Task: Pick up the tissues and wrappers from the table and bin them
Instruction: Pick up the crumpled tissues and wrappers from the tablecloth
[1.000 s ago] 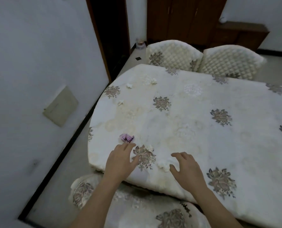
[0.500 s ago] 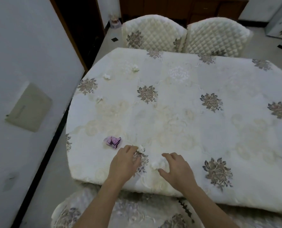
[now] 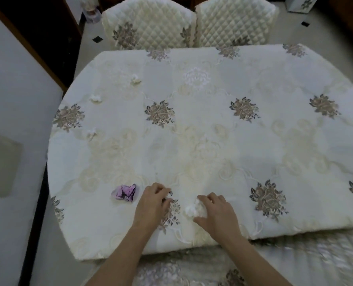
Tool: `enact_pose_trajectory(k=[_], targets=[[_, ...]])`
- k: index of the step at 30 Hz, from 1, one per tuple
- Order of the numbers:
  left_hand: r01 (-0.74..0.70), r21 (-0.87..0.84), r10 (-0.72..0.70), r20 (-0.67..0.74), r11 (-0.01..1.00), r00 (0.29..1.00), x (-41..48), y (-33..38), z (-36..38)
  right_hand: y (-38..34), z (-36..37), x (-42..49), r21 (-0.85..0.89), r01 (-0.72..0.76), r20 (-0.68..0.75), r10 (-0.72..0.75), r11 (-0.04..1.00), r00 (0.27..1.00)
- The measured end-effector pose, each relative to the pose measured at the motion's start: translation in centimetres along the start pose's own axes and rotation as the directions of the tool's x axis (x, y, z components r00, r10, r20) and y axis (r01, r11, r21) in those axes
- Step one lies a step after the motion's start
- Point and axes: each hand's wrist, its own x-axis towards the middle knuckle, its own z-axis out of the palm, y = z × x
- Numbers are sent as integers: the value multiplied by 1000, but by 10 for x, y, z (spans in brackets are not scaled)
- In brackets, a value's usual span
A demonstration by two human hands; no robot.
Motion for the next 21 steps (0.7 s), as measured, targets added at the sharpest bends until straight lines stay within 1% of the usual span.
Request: enact_pose_trajectory(k=[6, 9, 12, 13, 15, 17, 19, 21], targets=[[-26, 12, 26, -46, 1000, 999, 0, -7, 1, -3, 14, -2, 7, 11, -92, -11, 1000, 996], [-78, 98, 84, -62, 992, 995, -3, -10, -3, -3, 23, -7, 1, 21, -132, -21, 1000, 991], [-58, 189, 67, -45, 980, 997, -5, -9, -7, -3, 27, -11, 22, 10, -161, -7, 1000, 987], [-46, 193, 55, -44, 980, 998, -7, -8, -7, -5, 27, -11, 51, -3, -165, 11, 999, 986], [-1, 119, 6, -45, 993, 999, -10, -6, -8, -9, 24, -12, 143, -42, -152, 64, 989, 986], [82, -31, -83, -27, 996, 996, -14, 1, -14, -13, 17, -13, 265, -100, -124, 137, 959, 983], [148, -170, -151, -7, 974, 988, -18, 10, -21, -17, 5, -14, 413, -162, -62, 205, 896, 977], [162, -259, -173, -18, 952, 985, -23, 18, -27, -21, -9, -15, 536, -178, -49, 241, 825, 969]])
